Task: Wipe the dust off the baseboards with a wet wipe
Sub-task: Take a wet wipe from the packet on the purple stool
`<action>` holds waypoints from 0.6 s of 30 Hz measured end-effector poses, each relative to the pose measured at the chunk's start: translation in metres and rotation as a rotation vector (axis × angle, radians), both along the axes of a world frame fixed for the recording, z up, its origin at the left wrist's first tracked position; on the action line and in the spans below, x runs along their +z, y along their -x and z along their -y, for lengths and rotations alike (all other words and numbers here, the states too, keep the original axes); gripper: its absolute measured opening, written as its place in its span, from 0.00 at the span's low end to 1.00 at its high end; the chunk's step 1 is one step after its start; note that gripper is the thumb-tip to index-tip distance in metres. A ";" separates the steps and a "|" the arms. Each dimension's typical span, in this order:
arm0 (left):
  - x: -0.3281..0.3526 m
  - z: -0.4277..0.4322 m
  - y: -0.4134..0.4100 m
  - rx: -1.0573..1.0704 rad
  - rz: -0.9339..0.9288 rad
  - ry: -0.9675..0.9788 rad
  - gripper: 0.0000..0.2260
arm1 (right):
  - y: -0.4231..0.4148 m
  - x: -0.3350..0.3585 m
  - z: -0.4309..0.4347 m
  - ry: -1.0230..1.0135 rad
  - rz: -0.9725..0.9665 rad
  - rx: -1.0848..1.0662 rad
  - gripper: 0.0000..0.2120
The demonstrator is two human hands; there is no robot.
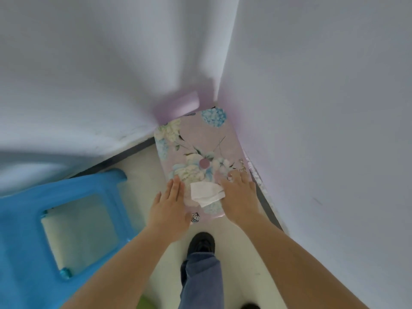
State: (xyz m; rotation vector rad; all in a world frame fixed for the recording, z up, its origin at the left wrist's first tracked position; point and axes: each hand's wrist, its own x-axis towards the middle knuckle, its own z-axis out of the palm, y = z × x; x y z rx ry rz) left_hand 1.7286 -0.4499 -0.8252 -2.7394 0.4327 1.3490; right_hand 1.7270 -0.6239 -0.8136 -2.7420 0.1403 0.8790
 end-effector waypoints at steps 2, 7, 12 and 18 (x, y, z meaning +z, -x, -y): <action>0.009 0.001 -0.013 -0.003 -0.060 -0.022 0.34 | 0.009 0.016 0.005 -0.043 -0.024 -0.077 0.16; 0.060 0.025 -0.014 0.089 0.034 0.114 0.29 | 0.043 0.072 0.029 -0.164 -0.054 -0.299 0.10; 0.158 0.053 0.038 0.221 0.044 0.407 0.25 | 0.097 0.166 0.047 -0.276 0.015 -0.593 0.05; 0.250 0.068 0.127 0.210 0.102 0.598 0.21 | 0.196 0.280 0.054 -0.403 0.112 -0.840 0.10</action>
